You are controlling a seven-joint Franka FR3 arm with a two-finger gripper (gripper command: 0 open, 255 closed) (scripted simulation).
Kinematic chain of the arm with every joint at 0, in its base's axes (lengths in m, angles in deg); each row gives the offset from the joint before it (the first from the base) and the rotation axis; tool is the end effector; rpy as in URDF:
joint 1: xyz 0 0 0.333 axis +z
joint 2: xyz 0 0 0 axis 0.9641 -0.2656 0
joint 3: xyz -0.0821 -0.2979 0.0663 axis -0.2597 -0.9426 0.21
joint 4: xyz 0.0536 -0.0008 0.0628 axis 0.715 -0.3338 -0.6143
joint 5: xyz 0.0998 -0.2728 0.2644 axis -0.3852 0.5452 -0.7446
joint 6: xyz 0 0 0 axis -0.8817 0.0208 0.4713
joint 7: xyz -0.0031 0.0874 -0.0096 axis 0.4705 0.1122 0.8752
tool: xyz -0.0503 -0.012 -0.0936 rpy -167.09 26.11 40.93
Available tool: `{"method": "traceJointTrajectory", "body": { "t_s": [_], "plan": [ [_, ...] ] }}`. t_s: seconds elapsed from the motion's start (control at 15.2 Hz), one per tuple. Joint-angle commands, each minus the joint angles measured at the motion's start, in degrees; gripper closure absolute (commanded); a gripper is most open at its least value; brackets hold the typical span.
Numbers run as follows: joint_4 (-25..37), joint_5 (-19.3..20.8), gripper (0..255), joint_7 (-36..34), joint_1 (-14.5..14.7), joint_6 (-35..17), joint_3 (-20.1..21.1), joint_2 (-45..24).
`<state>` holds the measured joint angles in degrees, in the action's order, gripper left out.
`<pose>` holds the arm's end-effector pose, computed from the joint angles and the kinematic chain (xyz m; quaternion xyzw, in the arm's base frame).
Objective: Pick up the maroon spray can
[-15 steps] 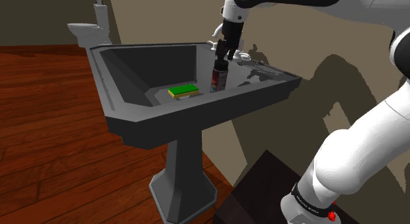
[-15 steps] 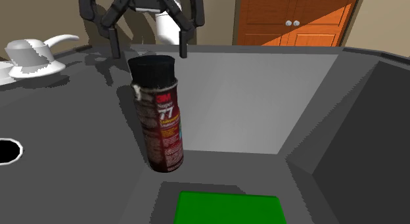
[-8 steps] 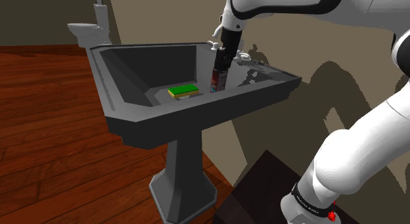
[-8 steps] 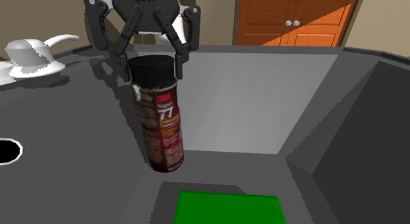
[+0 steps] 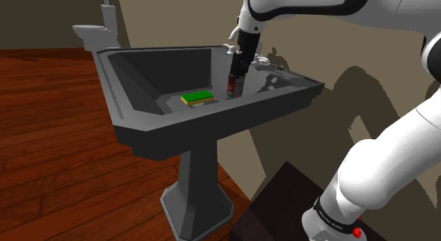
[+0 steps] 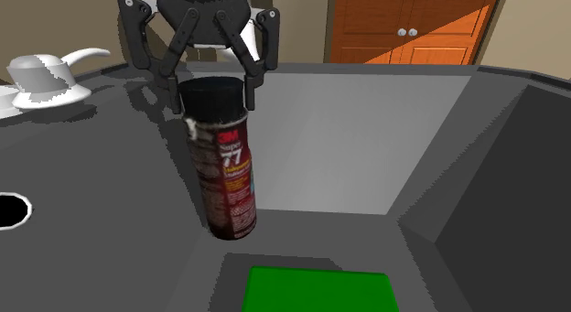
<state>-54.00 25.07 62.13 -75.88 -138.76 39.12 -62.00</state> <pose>0.4795 -0.0137 0.6222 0.9953 0.0772 0.0489 0.0314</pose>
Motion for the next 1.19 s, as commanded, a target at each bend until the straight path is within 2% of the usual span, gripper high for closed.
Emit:
{"method": "traceJointTrajectory", "body": {
  "t_s": [0.0, 0.99, 1.12],
  "plan": [
    [0.1, 0.1, 255, 0.0, 0.0, 0.1, 0.0, -0.2],
    [15.7, 0.0, 255, 0.5, 0.0, 12.0, 0.1, -3.8],
    [15.9, 0.0, 255, 0.5, 0.0, 12.2, 0.1, -3.9]
  ]
}}
